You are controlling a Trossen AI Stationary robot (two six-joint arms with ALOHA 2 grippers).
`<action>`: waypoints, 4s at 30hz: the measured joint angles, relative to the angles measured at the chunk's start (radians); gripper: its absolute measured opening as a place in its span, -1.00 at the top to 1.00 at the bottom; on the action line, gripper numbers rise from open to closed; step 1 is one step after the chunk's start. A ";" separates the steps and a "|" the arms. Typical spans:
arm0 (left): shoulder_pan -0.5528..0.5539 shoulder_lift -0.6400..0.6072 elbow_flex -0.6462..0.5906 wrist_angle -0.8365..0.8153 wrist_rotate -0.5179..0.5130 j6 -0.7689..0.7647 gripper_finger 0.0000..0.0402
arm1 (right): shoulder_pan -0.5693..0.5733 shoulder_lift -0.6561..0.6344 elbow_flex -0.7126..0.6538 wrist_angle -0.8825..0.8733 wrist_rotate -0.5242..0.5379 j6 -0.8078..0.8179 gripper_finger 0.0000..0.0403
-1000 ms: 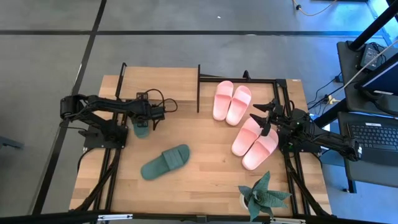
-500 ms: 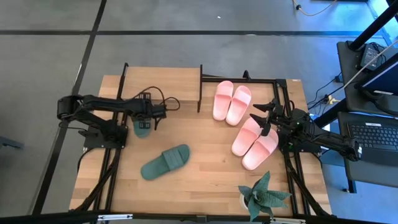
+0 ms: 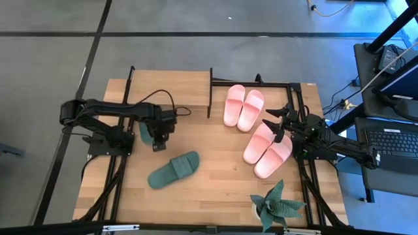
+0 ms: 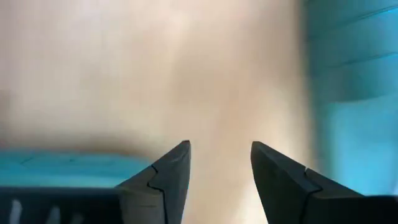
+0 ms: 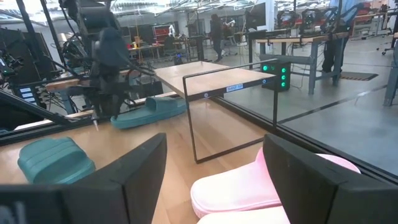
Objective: Pick and place slides into the shelf
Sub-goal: Put the green slide under the shelf
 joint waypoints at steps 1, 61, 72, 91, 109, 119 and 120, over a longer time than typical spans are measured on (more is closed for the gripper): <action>-0.016 0.000 0.000 0.009 0.004 -0.022 0.20 | 0.000 0.000 0.000 0.000 0.000 0.000 -0.33; -0.174 0.211 -0.045 -0.129 -0.337 -0.458 0.20 | 0.000 0.014 0.000 0.000 0.000 -0.026 -0.33; -0.070 0.263 -0.045 -0.125 -0.414 -0.488 0.20 | 0.000 0.015 0.000 0.000 0.000 -0.026 -0.33; 0.042 0.263 -0.045 -0.137 -0.543 -0.484 0.20 | 0.000 0.015 0.000 0.000 0.000 -0.026 -0.33; -0.125 0.253 0.050 -0.167 -0.473 -0.366 0.20 | 0.000 0.015 0.000 0.000 0.000 -0.022 -0.33; -0.378 0.073 0.137 -0.089 -0.487 -0.113 0.20 | 0.000 0.015 0.000 0.000 0.000 0.006 -0.33; -0.405 0.055 0.137 -0.065 -0.490 -0.111 0.20 | 0.000 0.015 0.000 0.000 0.000 0.006 -0.33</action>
